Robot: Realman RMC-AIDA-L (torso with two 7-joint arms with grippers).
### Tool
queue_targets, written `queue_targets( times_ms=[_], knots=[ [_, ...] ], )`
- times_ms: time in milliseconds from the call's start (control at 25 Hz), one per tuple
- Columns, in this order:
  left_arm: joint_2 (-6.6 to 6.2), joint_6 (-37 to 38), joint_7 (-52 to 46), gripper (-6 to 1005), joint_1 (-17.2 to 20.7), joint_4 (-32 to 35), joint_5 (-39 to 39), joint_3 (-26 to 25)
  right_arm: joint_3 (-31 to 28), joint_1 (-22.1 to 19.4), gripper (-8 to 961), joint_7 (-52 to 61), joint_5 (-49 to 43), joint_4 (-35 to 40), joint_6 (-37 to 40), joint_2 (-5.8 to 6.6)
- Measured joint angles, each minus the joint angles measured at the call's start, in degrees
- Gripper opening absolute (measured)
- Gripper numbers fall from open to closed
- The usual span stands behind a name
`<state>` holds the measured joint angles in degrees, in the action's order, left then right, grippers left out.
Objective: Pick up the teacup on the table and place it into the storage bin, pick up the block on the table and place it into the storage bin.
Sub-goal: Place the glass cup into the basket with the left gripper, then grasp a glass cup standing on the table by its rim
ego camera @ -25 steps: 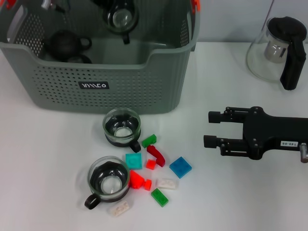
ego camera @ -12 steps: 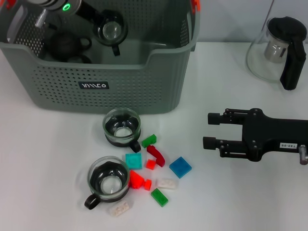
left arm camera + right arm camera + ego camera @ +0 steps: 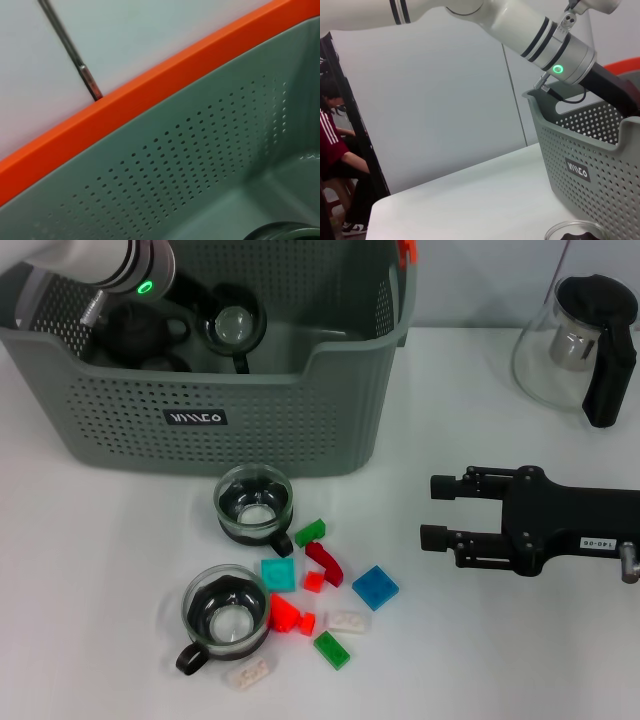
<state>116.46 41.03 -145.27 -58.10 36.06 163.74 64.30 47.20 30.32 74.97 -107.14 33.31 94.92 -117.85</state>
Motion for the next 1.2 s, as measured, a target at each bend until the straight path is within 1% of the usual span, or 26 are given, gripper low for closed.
queue_targets(
  times_ms=[360,800,1120,1200],
  knots=[
    [0.22,-0.5,-0.01,53,0.13,-0.54,0.0,1.5,0.0,-0.07,719,0.0,0.0,0.0,-0.22,-0.01],
    [0.43,-0.2,0.48,64,0.1,-0.33,0.0,1.71,0.0,-0.09,718,0.0,0.0,0.0,-0.32,0.0],
    [0.9,-0.56,0.12,222,1.15,1.85,-0.09,1.17,0.0,-0.09,718,0.0,0.0,0.0,-0.35,-0.01],
    [0.93,-0.33,-0.05,316,1.42,3.43,-0.09,0.53,0.0,-0.08,717,0.0,0.0,0.0,-0.35,0.0]
  ],
)
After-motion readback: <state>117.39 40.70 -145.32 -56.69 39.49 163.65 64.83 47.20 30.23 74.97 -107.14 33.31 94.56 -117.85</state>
